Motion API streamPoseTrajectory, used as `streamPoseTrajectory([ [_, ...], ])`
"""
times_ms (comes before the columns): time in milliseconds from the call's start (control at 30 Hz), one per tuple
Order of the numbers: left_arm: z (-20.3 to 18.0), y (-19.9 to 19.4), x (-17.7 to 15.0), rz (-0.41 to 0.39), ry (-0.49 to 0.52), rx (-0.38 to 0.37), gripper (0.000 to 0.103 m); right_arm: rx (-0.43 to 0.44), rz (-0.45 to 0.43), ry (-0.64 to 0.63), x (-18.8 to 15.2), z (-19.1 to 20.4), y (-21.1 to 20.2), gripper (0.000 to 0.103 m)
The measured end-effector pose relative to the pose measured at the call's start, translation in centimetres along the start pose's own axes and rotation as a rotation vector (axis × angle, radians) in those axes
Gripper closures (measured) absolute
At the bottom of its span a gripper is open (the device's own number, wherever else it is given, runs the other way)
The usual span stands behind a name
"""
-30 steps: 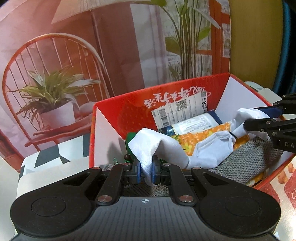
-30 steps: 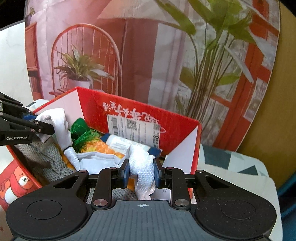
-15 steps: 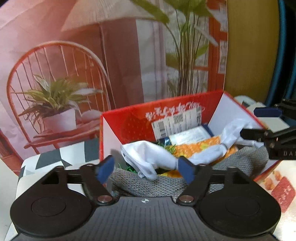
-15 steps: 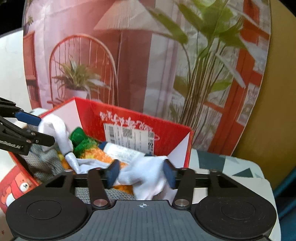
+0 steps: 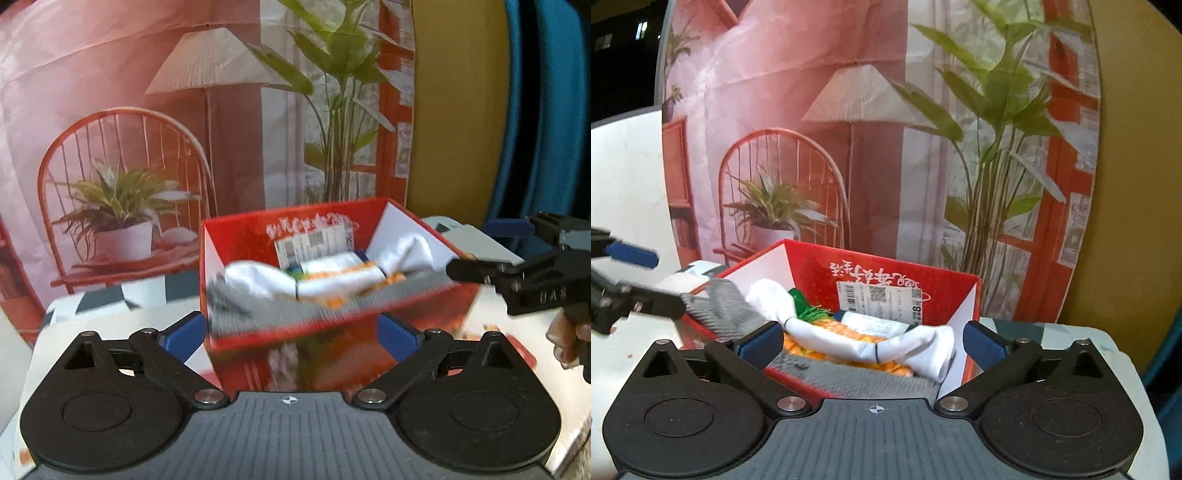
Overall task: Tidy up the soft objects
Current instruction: 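Move both grippers down to the white foil pouch on the mat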
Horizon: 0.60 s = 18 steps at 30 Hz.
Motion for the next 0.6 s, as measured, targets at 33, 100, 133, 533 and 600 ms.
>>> streamPoseTrajectory([
  [33, -0.1, -0.4, -0.8, 0.002, -0.005, -0.003, 0.003, 0.004, -0.006, 0.01, -0.4, 0.2, -0.6, 0.001],
  [100, -0.4, -1.0, -2.7, 0.012, -0.019, -0.005, 0.003, 0.015, -0.008, 0.037, -1.5, 0.6, -1.7, 0.001],
  [133, -0.4, -1.1, -3.5, 0.019, -0.028, -0.005, 0.003, 0.02, -0.007, 0.049, -2.2, 0.8, -2.2, 0.001],
  [533, 0.5, -1.0, -11.9, 0.101, -0.189, 0.042, 0.003, 0.019, 0.164, 0.047, -14.5, 3.7, -4.7, 0.001],
  [600, 0.6, -1.0, -12.9, 0.112, -0.21, 0.053, 0.003, 0.028, 0.182, 0.051, -15.7, 4.4, -5.1, 0.001],
])
Point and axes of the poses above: each gripper's, at about its wrist camera, not at the fingertips, and y roughly the way its jaws point, z to its left, x to its top, the point moved 8 cm from there along y, roughly the way its jaws point, and after that the axes turned 3 degrees about z, right-handed, at the moved point
